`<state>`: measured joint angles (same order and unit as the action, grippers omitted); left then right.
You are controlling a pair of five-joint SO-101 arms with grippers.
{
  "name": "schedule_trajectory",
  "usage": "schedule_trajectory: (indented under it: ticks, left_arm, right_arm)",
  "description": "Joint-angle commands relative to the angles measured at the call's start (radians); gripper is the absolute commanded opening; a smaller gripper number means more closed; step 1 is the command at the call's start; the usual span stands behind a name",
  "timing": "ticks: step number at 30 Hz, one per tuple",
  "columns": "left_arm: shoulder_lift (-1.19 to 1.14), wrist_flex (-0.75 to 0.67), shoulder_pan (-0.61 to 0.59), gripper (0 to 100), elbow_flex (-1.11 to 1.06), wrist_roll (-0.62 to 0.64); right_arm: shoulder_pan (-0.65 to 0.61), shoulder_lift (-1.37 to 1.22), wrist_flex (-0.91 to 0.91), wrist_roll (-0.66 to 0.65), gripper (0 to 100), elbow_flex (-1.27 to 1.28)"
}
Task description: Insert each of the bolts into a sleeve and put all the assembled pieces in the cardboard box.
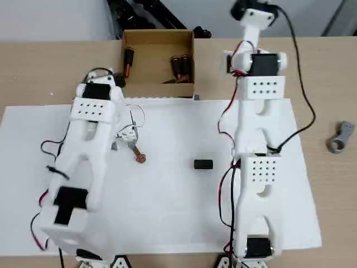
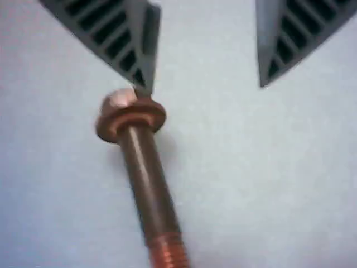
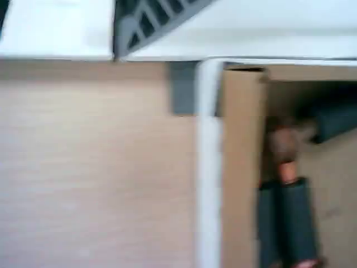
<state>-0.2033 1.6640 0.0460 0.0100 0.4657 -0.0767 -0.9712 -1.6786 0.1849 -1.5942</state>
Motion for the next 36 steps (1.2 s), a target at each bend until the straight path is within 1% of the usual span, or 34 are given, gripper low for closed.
schedule_trajectory:
  ticks: [1,5,14,16,20,23,25,29,36]
  left_arm:
    - [-0.035,-0.015,0.005,12,0.041,0.011]
    - [-0.048,-0.034,0.009,12,0.041,0.012]
    - [-0.044,-0.068,0.006,12,0.045,0.132]
    - [-0.044,-0.069,0.006,12,0.045,0.153]
    - [-0.044,-0.092,0.005,12,0.045,0.169]
    - [-0.044,-0.107,0.005,12,0.047,0.224]
    - [-0.046,-0.123,0.009,12,0.047,0.238]
    - [-0.054,-0.127,0.011,12,0.05,0.276]
    - [-0.055,-0.181,0.014,12,0.044,0.321]
  right_arm:
    - [0.008,0.084,-0.01,0.006,12.3,-0.083]
    - [-0.022,0.097,-0.012,0.006,12.5,-0.081]
    - [-0.128,0.143,-0.019,-0.005,12.5,-0.078]
    - [-0.154,0.16,-0.019,-0.038,12.5,-0.035]
    - [-0.206,0.255,-0.018,-0.052,12.6,0.169]
    - [-0.24,0.369,-0.013,-0.051,12.6,0.367]
    - [-0.252,0.449,-0.01,-0.049,12.6,0.497]
    - [-0.249,0.607,-0.008,-0.049,12.6,0.736]
    - [-0.246,0.848,-0.008,-0.051,12.6,1.105]
